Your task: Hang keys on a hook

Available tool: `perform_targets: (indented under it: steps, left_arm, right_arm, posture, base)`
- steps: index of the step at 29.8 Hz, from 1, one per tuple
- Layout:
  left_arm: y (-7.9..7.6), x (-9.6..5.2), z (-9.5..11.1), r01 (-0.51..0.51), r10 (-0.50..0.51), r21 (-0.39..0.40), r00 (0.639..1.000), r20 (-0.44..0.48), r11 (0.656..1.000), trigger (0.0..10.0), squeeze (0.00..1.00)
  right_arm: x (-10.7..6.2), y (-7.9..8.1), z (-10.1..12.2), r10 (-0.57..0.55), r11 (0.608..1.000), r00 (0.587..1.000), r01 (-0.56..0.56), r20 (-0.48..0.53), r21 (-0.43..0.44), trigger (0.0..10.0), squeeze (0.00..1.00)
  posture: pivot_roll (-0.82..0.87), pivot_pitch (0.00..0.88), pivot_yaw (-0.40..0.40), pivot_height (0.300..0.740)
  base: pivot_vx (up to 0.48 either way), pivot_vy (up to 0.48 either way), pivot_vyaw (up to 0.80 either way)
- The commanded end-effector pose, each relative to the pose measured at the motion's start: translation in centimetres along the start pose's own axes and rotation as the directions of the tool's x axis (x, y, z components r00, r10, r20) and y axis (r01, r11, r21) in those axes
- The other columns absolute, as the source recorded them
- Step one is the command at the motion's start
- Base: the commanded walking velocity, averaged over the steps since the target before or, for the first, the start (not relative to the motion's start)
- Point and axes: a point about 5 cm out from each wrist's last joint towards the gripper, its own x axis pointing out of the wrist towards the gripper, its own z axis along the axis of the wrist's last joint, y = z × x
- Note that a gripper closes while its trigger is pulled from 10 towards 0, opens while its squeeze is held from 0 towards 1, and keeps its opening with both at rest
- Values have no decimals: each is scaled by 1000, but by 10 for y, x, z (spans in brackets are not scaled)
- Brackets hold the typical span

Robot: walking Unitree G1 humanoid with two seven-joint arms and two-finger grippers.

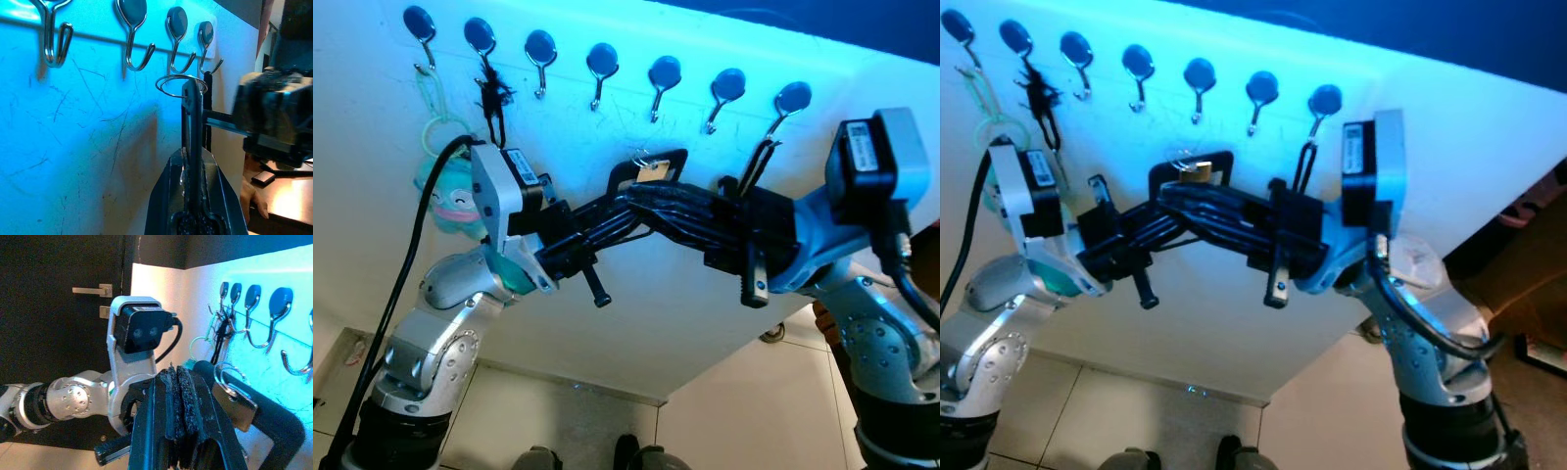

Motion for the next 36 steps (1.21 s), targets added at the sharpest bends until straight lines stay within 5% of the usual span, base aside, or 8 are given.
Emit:
perform_targets:
  steps: [1,36]
  left_arm:
    - [-4,0,-1,14,-14,4,1000,1,1000,10000,0]
    - [1,-4,0,-15,15,23,1000,-3,1000,10000,0]
  right_arm:
    - [1,-1,1,-8,1000,1000,8,5,-12,10000,0]
    - [-2,-10,10,-75,997,996,76,45,-29,10000,0]
  posture:
    - [112,95,-35,740]
    - [109,99,-35,740]
  base:
    - [0,0,0]
    - [0,0,0]
